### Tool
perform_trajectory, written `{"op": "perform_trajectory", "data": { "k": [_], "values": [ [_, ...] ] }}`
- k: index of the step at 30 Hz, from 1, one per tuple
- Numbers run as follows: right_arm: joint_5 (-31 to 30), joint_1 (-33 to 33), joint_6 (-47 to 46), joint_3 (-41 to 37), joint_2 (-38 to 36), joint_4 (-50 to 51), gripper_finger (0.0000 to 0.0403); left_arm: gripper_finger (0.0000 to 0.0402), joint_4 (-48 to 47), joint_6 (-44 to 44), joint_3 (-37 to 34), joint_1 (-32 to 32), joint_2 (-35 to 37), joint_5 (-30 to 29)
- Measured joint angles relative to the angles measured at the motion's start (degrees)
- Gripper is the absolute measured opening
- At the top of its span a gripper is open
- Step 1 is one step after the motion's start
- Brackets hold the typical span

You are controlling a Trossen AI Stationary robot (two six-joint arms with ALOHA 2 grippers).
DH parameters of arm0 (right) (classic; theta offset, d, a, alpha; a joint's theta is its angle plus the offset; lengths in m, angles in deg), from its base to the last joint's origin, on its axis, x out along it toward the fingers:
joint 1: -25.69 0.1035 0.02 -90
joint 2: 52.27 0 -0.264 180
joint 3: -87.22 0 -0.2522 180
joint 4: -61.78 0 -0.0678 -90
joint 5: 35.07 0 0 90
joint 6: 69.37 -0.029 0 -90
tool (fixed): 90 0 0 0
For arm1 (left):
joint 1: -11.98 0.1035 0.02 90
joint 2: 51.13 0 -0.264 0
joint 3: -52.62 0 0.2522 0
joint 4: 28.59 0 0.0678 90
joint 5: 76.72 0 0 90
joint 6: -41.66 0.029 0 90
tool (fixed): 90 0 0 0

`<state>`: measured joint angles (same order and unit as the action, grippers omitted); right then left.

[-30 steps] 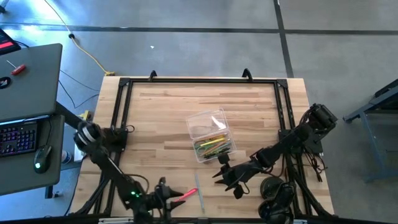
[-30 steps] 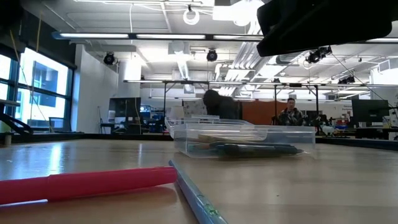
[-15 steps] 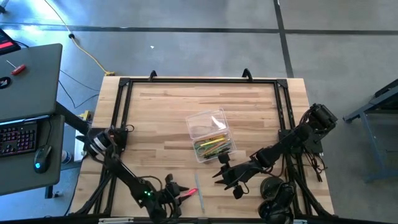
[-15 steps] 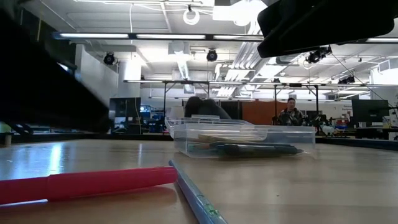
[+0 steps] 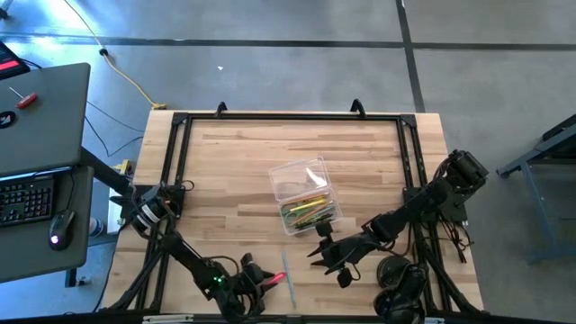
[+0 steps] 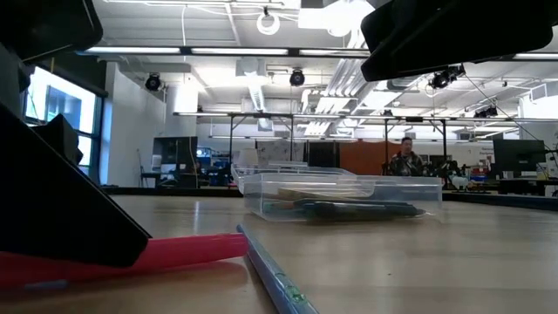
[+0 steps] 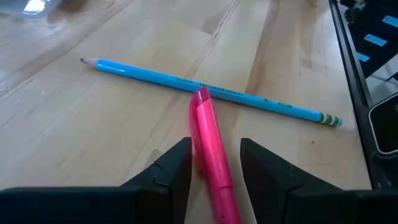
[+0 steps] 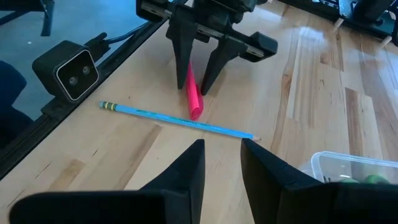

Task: Pick & place school supplies into a supply box
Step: Put the pink pen into the supply box

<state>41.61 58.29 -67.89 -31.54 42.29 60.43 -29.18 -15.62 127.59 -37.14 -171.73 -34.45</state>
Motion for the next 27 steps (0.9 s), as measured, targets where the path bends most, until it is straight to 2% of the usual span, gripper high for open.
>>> {"op": "perform_trajectory", "data": {
  "k": [11, 16, 27],
  "values": [
    [0.0, 0.0, 0.0, 0.0, 0.0, 0.0, 0.0083, 0.0168, -1.9, -4.2, 0.2, 0.0, 0.1, 1.0],
    [0.0, 0.0, 0.0, 0.0, 0.0, 0.1, 0.0083, 0.0168, -2.4, -4.5, 0.1, 0.1, 0.4, 5.9],
    [0.1, 0.0, -2.4, 0.0, 0.0, 0.1, 0.0083, 0.0168, -3.0, -4.9, 0.3, -0.1, -2.4, 3.6]
  ]
}}
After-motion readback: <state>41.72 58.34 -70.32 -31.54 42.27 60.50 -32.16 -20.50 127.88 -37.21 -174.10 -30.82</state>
